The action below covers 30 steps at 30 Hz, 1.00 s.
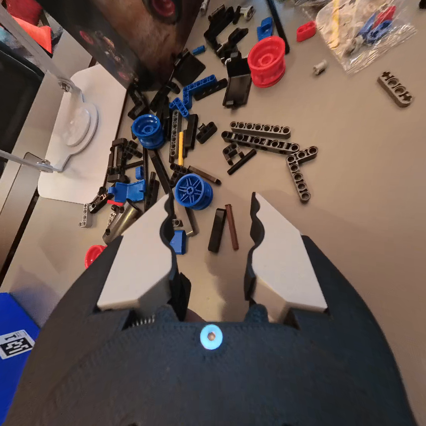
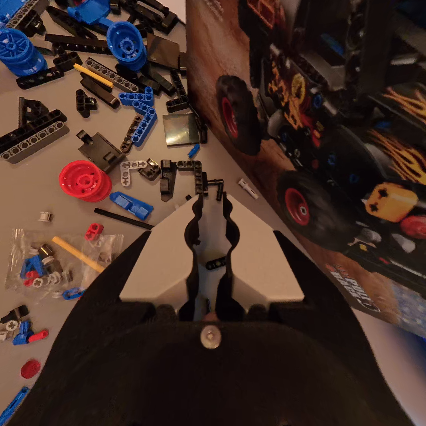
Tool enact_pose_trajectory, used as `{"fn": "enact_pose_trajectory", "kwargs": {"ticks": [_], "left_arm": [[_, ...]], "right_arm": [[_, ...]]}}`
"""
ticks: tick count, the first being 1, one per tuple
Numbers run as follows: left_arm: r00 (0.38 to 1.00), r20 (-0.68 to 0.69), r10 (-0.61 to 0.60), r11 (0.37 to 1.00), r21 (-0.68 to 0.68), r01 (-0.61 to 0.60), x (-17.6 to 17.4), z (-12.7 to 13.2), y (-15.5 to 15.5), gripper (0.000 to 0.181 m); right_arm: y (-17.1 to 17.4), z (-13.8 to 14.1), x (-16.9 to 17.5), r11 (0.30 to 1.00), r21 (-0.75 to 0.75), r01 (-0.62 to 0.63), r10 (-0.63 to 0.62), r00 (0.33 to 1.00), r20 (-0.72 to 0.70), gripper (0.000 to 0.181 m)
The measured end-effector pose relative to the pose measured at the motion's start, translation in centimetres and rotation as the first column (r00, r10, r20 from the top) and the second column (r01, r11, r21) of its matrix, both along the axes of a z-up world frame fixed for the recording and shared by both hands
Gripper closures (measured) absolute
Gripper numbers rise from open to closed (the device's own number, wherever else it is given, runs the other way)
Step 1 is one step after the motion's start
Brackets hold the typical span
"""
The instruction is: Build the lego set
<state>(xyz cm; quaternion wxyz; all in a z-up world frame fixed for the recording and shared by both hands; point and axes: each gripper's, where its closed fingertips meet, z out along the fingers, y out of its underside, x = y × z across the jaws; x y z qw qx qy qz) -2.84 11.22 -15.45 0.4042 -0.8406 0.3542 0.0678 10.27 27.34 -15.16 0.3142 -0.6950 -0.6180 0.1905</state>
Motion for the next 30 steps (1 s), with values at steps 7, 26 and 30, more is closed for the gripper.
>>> {"fn": "enact_pose_trajectory", "kwargs": {"ticks": [7, 26, 30], "left_arm": [[1.0, 0.019, 0.009, 1.0, -0.007, -0.008, 0.0, -0.3, -0.1, 0.118], [0.986, 0.12, 0.112, 0.994, -0.014, -0.111, -1.7, 0.4, 0.2, 0.118], [0.987, 0.116, 0.109, 0.994, -0.017, -0.108, -1.5, 0.2, 0.3, 0.118]], "right_arm": [[0.1, -0.2, -0.1, 1.0, 0.011, 0.002, -0.002, 1.0, 0.013, 0.166], [4.8, 6.2, 6.9, 0.961, 0.063, 0.268, -0.257, 0.956, -0.141, 0.166], [4.8, 6.3, 7.8, 0.961, 0.06, 0.271, -0.261, 0.956, -0.135, 0.167]]}}
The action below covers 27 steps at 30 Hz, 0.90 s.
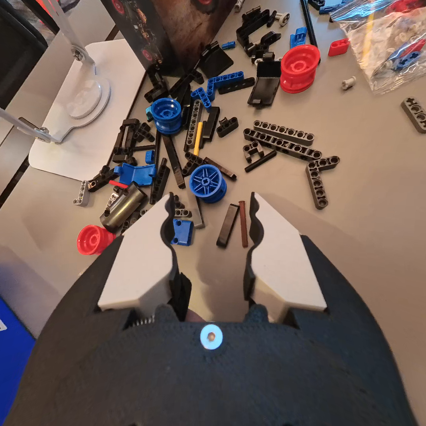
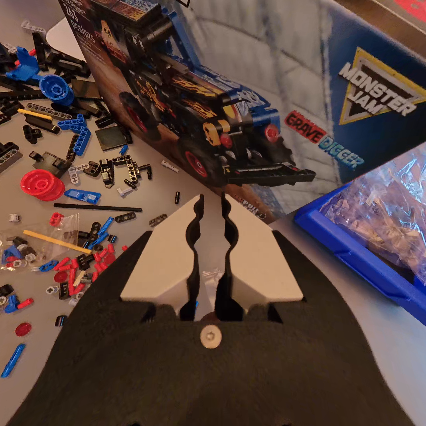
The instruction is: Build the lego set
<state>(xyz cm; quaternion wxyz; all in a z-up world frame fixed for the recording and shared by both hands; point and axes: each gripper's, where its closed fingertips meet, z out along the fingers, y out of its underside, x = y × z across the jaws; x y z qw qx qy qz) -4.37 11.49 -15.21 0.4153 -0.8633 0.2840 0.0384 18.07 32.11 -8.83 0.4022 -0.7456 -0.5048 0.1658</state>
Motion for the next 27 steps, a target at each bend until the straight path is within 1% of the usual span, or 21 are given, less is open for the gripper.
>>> {"fn": "enact_pose_trajectory", "kwargs": {"ticks": [3, 8, 11, 16, 21, 27], "left_arm": [[1.0, -0.004, 0.006, 1.0, 0.004, -0.006, 0.0, 0.0, 0.1, 0.118], [0.999, 0.001, 0.034, 0.999, 0.013, -0.034, -0.6, 0.2, 0.8, 0.118], [0.999, -0.004, 0.035, 0.999, 0.004, -0.035, -0.5, -0.1, 1.0, 0.118], [0.999, -0.029, 0.041, 0.999, -0.012, -0.042, -0.8, -0.4, 1.3, 0.118], [0.999, -0.031, 0.033, 0.999, -0.003, -0.033, -0.3, 0.6, 2.6, 0.119], [1.0, -0.003, 0.027, 1.0, -0.009, -0.027, 0.4, 2.0, 5.3, 0.128]], "right_arm": [[0.2, 0.1, 0.4, 1.0, 0.013, 0.009, -0.009, 1.0, 0.005, 0.167], [1.8, 1.4, 1.6, 0.994, 0.054, 0.092, -0.089, 0.995, -0.042, 0.167], [1.3, 0.9, 1.2, 0.997, 0.037, 0.065, -0.063, 0.997, -0.043, 0.166], [0.3, -0.8, -0.5, 0.999, 0.044, -0.011, 0.009, 0.999, 0.031, 0.164], [-0.3, -1.2, -1.2, 0.998, 0.045, -0.049, 0.048, 0.999, 0.026, 0.164], [-0.6, -1.8, -1.8, 0.996, 0.053, -0.074, 0.072, 0.997, 0.035, 0.164]]}}
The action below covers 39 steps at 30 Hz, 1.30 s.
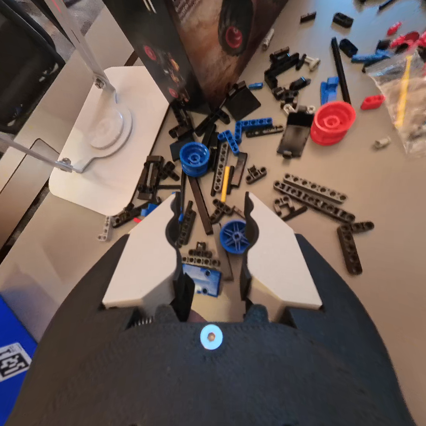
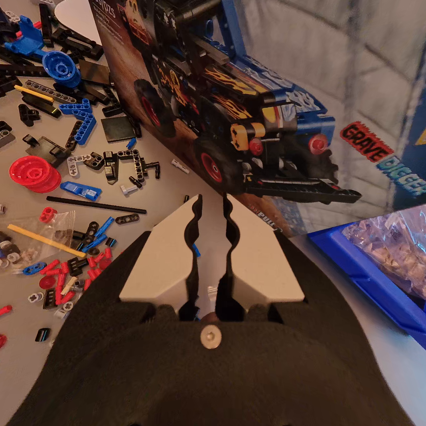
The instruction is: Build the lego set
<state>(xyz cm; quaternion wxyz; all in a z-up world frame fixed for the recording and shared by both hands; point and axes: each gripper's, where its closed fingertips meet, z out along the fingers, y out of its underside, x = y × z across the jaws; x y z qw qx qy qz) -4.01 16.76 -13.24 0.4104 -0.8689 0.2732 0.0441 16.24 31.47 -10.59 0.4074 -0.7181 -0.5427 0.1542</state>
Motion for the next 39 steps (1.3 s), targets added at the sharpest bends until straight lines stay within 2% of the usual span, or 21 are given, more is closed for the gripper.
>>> {"fn": "enact_pose_trajectory", "kwargs": {"ticks": [6, 12, 14, 18, 19, 23, 31, 39], "left_arm": [[1.0, 0.023, 0.019, 1.0, 0.002, -0.019, -0.7, 0.8, 4.1, 0.135], [0.998, 0.043, -0.052, 0.991, -0.117, 0.056, 0.0, -1.8, 6.3, 0.14], [0.998, 0.005, -0.07, 0.987, -0.147, 0.07, 0.1, -2.6, 6.1, 0.149], [0.996, 0.003, -0.09, 0.983, -0.162, 0.089, 0.2, -2.5, 5.2, 0.152], [0.996, -0.006, -0.09, 0.983, -0.162, 0.088, -0.1, -2.3, 5.0, 0.16], [0.996, -0.014, -0.086, 0.976, -0.204, 0.081, -1.1, -1.9, 3.0, 0.159], [1.0, 0.005, 0.027, 0.976, -0.215, -0.026, -5.0, 0.5, 0.7, 0.16], [0.999, -0.023, 0.05, 0.939, -0.34, -0.055, -7.0, -1.4, -1.5, 0.16]], "right_arm": [[-0.5, -0.6, -0.8, 1.0, 0.001, -0.032, 0.032, 0.999, 0.012, 0.164], [-1.1, -0.9, -1.5, 0.998, -0.006, -0.059, 0.059, 0.998, 0.004, 0.164], [-1.1, -1.1, -1.5, 0.998, -0.004, -0.062, 0.062, 0.998, 0.012, 0.164], [-1.1, -1.2, -1.4, 0.998, -0.003, -0.067, 0.067, 0.998, 0.011, 0.163], [-1.1, -1.1, -1.4, 0.998, -0.002, -0.067, 0.067, 0.998, 0.009, 0.163], [-1.2, -0.8, -1.3, 0.997, 0.002, -0.071, 0.071, 0.997, 0.0, 0.163], [-1.4, -1.2, -1.5, 0.996, 0.001, -0.085, 0.085, 0.996, 0.012, 0.163], [-1.6, -1.3, -1.6, 0.995, -0.002, -0.097, 0.097, 0.995, 0.011, 0.163]]}}
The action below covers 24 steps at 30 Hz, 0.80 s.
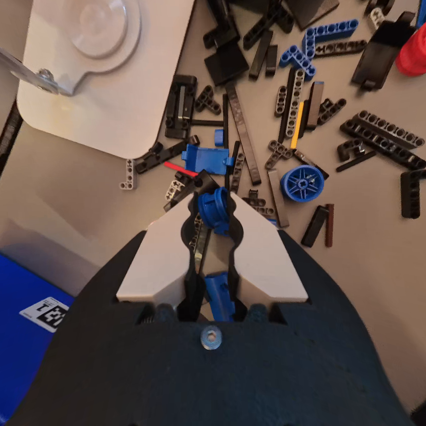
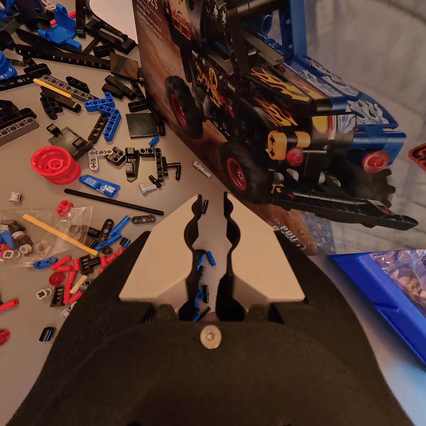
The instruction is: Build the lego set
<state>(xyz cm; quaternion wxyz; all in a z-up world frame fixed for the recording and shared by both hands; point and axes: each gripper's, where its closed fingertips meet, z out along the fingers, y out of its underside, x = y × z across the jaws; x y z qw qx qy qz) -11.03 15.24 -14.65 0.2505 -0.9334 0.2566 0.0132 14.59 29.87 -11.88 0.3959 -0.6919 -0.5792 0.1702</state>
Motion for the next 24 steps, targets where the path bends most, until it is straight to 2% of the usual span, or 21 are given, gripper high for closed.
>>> {"fn": "enact_pose_trajectory", "kwargs": {"ticks": [3, 6, 9, 11, 15, 17, 18, 21, 24], "left_arm": [[0.999, -0.048, -0.022, 0.997, -0.07, 0.018, -0.4, -1.0, -1.1, 0.146], [0.998, -0.055, -0.035, 0.994, -0.106, 0.029, -0.5, -1.2, -1.8, 0.142], [0.995, -0.094, -0.017, 0.994, -0.108, 0.007, -1.8, -0.9, -1.8, 0.142], [0.994, -0.103, -0.026, 0.99, -0.141, 0.012, -2.2, -1.1, -2.2, 0.151], [0.991, -0.05, -0.121, 0.977, -0.184, 0.11, -0.7, -1.3, -3.6, 0.158], [0.988, -0.035, -0.152, 0.968, -0.209, 0.141, -0.2, -1.3, -4.4, 0.157], [0.986, -0.034, -0.162, 0.966, -0.207, 0.152, -0.1, -1.2, -4.6, 0.146], [0.994, -0.028, -0.106, 0.987, -0.125, 0.102, -0.7, 0.1, -3.0, 0.133], [0.99, -0.11, -0.09, 0.994, -0.077, 0.082, -2.2, 0.2, -1.0, 0.136]], "right_arm": [[-0.3, -0.2, -0.2, 1.0, 0.002, -0.019, 0.019, 1.0, 0.004, 0.163], [-0.2, -0.5, -0.1, 1.0, 0.008, -0.021, 0.02, 1.0, 0.02, 0.163], [-0.3, -0.3, -0.1, 1.0, 0.008, -0.023, 0.023, 1.0, 0.013, 0.163], [-0.3, -0.4, -0.2, 1.0, 0.009, -0.024, 0.024, 1.0, 0.014, 0.163], [-0.3, -0.4, -0.1, 1.0, 0.007, -0.029, 0.029, 0.999, 0.017, 0.163], [-0.3, -0.5, -0.1, 1.0, 0.005, -0.03, 0.03, 0.999, 0.019, 0.163], [-0.3, -0.5, -0.1, 1.0, 0.005, -0.03, 0.03, 0.999, 0.02, 0.163], [-0.3, -0.5, -0.1, 0.999, 0.007, -0.033, 0.033, 0.999, 0.02, 0.163], [-0.3, -0.6, -0.2, 0.999, 0.007, -0.036, 0.036, 0.999, 0.021, 0.163]]}}
